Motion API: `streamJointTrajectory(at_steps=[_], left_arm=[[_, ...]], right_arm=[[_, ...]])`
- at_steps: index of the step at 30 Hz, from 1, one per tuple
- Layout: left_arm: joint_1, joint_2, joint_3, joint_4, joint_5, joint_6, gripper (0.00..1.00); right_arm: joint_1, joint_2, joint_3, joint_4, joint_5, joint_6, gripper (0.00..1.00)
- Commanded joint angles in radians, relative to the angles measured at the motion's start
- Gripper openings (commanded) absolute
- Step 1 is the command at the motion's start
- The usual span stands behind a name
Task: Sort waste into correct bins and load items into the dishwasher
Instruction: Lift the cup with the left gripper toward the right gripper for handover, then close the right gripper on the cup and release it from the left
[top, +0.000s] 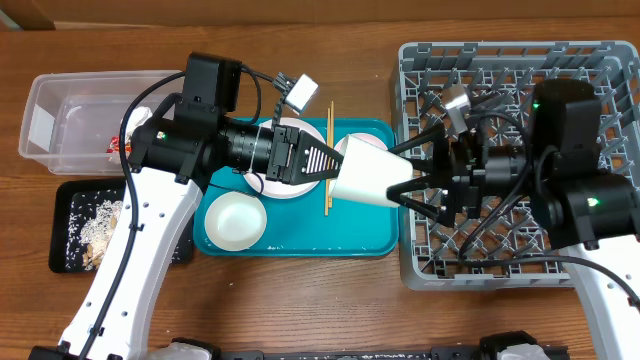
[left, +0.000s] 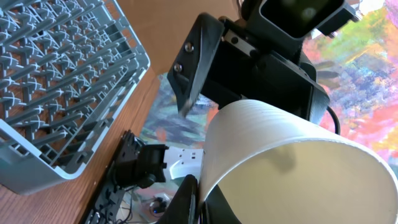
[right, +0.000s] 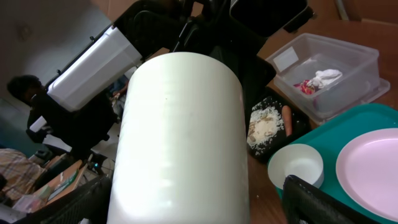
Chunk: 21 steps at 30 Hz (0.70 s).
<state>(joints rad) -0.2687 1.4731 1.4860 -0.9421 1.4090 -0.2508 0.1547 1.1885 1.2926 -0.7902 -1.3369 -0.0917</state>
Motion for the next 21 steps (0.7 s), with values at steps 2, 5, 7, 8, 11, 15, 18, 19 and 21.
streamJointTrajectory(at_steps=[2,5,7,8,11,15,18,19,21], left_arm=[[-0.007,-0.002,0.014,0.005,-0.01,0.011,0.04],[-0.007,-0.002,0.014,0.005,-0.01,0.011,0.04],[-0.007,-0.002,0.014,0.005,-0.011,0.011,0.04],[-0.007,-0.002,0.014,0.005,-0.027,0.011,0.04],[-0.007,-0.002,0.014,-0.019,-0.12,0.011,0.05],[-0.007,-0.002,0.014,-0.05,-0.21,0.011,0.13],[-0.007,-0.002,0.014,-0.084,-0.308,0.011,0.18],[-0.007,-0.002,0.014,-0.093,-0.343,0.011,0.2],[-0.007,-0.002,0.014,-0.109,-0.412,0.011,0.22]], right_arm=[[0.071,0.003,0.023,0.033,0.045,0.018,0.83],[0.081,0.003,0.023,0.034,0.062,0.018,0.74],[0.081,0.003,0.023,0.039,0.062,0.018,0.69],[0.081,0.003,0.023,0.043,0.062,0.018,0.67],[0.08,0.003,0.023,0.049,0.072,0.018,0.66],[0.08,0.003,0.023,0.048,0.114,0.018,0.66],[0.08,0.003,0.023,0.048,0.137,0.018,0.66],[0.08,0.003,0.023,0.048,0.147,0.018,0.66],[0.08,0.003,0.023,0.045,0.175,0.018,0.66]])
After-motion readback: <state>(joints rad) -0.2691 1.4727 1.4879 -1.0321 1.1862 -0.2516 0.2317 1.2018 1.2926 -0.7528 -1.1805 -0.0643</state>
